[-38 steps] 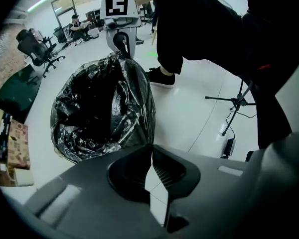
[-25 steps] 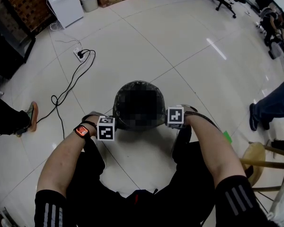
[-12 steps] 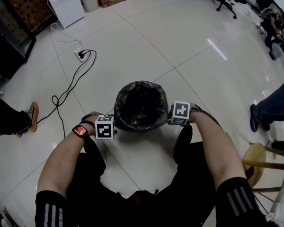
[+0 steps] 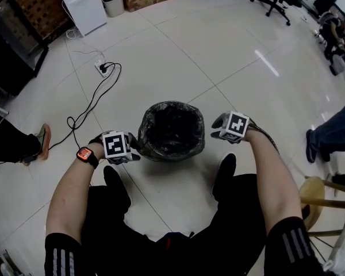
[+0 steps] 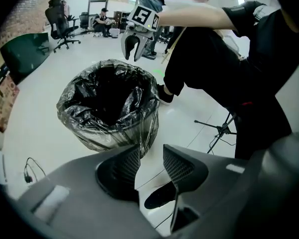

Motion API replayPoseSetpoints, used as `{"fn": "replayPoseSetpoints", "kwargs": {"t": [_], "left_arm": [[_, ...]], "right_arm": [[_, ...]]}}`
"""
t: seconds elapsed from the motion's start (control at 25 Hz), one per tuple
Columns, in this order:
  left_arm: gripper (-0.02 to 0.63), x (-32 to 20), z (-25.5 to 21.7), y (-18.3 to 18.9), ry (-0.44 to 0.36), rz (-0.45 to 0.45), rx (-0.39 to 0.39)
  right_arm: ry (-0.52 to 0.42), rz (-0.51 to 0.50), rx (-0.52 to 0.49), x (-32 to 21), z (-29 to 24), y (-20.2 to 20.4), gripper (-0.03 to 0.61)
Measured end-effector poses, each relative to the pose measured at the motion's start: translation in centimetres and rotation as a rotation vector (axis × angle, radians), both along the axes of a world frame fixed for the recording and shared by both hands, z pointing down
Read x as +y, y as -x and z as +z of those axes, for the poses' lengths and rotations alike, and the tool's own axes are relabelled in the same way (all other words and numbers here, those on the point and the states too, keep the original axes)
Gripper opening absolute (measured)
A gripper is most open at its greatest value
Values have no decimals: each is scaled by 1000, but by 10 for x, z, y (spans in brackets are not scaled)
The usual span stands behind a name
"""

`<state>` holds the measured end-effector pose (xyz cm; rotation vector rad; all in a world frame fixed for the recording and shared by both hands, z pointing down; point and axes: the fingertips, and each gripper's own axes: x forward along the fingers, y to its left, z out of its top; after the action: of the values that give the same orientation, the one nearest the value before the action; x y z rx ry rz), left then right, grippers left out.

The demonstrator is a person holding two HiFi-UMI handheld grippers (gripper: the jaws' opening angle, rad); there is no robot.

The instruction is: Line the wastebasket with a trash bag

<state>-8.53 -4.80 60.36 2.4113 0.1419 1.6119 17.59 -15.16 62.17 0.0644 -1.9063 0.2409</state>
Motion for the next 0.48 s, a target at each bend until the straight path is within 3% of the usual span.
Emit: {"fn": "replayPoseSetpoints", "kwargs": {"t": [0.12, 0.24, 0.48], "left_arm": [[138, 4, 7, 3, 16, 8, -29], [153, 9, 27, 19, 17, 49, -129], [169, -53, 5, 19, -196, -59, -88]], "right_arm": [[-36, 16, -84, -11, -16, 20, 144], [-33, -17, -91, -8, -16, 32, 163], [-45, -74, -63, -5, -15, 40, 223]]}}
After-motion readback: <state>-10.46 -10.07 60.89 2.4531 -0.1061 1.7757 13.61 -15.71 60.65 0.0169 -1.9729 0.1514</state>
